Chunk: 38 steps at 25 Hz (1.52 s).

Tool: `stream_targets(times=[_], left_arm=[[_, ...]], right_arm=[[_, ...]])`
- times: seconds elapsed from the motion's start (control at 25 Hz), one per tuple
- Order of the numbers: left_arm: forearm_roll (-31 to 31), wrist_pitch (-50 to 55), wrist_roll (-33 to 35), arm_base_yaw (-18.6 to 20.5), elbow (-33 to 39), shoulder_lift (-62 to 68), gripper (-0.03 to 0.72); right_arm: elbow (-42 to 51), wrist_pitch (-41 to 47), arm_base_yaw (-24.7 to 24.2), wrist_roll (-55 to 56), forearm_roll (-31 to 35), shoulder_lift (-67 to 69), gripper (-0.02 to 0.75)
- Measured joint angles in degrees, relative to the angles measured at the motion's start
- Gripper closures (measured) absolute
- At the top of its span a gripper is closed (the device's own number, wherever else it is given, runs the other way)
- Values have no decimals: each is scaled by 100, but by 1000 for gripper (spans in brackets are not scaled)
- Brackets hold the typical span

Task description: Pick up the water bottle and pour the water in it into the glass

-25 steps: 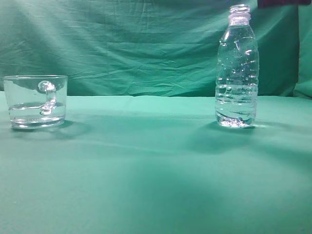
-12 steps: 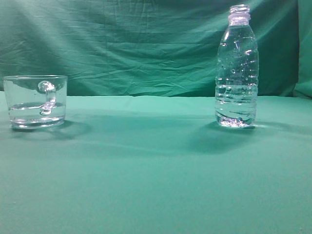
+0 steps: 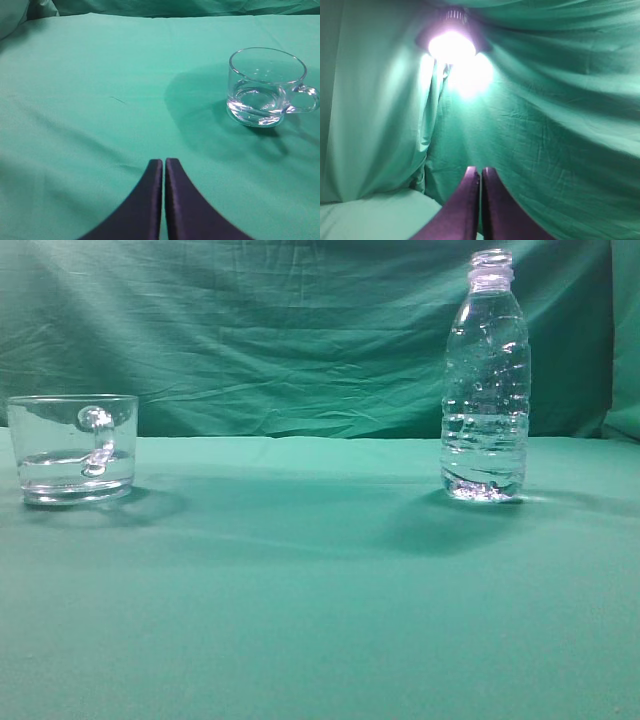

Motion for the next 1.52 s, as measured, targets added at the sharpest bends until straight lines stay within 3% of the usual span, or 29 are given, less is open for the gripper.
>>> stream_targets(times=[0.24, 0.36, 0.44, 0.68, 0.8, 1.2, 1.52], left_arm=[[0, 0, 0, 0, 0, 0, 688], [0, 0, 0, 0, 0, 0, 688], [0, 0, 0, 0, 0, 0, 688], [0, -9, 0, 0, 0, 0, 688], [0, -9, 0, 0, 0, 0, 688], [0, -9, 0, 0, 0, 0, 688], [0, -9, 0, 0, 0, 0, 688]], right_arm=[[0, 1972, 0, 1653, 45, -890, 738], [137, 3062, 0, 1615, 466, -1126, 738], [320, 3817, 0, 693, 1316, -1196, 738], [940, 4944, 0, -4430, 4790, -1251, 738], [1279, 5013, 0, -5701, 5653, -1306, 738], [2832, 5128, -503, -6070, 6387, -3136, 738], [3615, 5164, -1013, -6070, 6774, -3205, 738]])
